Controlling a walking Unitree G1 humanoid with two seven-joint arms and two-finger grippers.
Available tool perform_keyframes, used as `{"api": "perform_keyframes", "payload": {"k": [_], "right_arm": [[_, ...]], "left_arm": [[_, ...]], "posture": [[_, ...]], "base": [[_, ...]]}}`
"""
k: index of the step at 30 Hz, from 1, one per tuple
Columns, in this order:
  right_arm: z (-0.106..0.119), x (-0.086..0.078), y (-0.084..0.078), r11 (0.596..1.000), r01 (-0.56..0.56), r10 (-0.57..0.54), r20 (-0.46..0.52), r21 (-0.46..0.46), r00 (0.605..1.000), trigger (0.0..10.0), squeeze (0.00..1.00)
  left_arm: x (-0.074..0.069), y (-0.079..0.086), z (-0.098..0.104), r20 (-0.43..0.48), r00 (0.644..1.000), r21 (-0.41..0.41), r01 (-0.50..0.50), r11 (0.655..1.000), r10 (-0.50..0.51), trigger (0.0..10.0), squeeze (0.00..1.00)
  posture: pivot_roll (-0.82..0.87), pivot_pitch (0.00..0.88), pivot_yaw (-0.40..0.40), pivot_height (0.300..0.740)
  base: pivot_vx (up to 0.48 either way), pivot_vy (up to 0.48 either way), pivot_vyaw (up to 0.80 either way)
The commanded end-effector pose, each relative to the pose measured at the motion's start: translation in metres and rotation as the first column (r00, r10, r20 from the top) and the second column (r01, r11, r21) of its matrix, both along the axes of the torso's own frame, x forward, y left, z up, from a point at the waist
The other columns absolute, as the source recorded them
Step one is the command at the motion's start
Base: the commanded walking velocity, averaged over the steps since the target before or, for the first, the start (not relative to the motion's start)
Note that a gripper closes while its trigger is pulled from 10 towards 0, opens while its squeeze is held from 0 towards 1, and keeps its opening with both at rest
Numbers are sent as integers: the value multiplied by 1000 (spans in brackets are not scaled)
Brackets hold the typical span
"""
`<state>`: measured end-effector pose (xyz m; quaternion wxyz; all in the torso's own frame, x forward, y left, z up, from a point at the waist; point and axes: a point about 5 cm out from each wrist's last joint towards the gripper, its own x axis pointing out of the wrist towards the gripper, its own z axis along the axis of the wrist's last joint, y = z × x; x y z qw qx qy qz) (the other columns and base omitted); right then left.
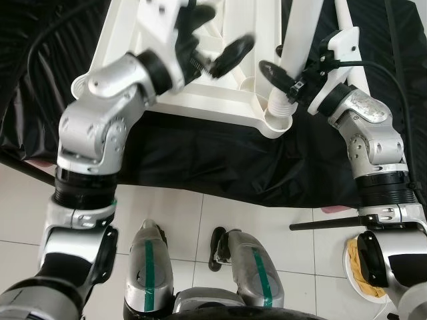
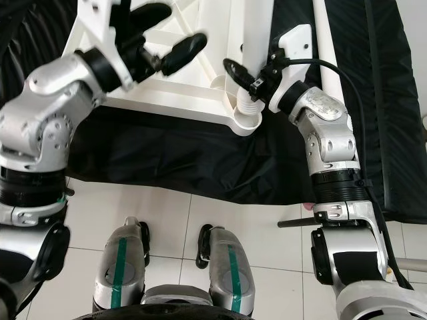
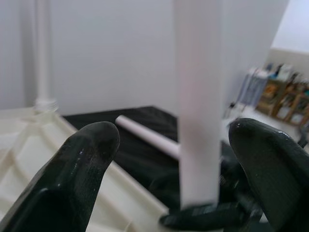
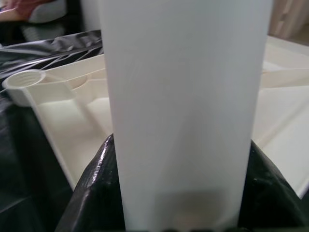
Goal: Building children table
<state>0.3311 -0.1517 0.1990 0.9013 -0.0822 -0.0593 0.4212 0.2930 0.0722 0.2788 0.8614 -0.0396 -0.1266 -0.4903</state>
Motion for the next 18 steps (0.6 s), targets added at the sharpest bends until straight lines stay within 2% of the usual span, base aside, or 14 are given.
{"api": "perform_keyframes", "payload": {"k": [1, 2, 3, 7, 18], "right_arm": [[2, 0, -2, 998, -52, 53, 7, -32, 999, 10000, 0], [2, -1, -1, 997, -71, 71, 5, -38, 997, 10000, 0], [2, -1, -1, 993, -110, 110, -3, -47, 994, 10000, 0], [1, -1, 0, 989, -137, 137, -2, -63, 991, 10000, 0], [-2, -4, 4, 973, -214, 213, -12, -85, 977, 10000, 0]], "left_arm": [[-8, -9, 6, 24, 982, 2, 188, 982, -188, 10000, 0], [-7, -10, 7, 23, 980, 0, 198, 980, -198, 10000, 0], [-8, -15, 11, 14, 969, -43, 248, 968, -248, 10000, 0], [-11, -21, 17, 12, 946, -86, 324, 942, -325, 10000, 0], [-7, -30, 23, -14, 931, -91, 363, 927, -365, 10000, 0]], "posture": [[153, 20, -126, 740], [153, 20, -126, 740], [153, 18, -126, 740], [153, 4, -125, 740], [150, 0, -115, 740]], "base": [[0, 0, 0], [0, 0, 0], [0, 0, 0], [0, 0, 0], [0, 0, 0]]}}
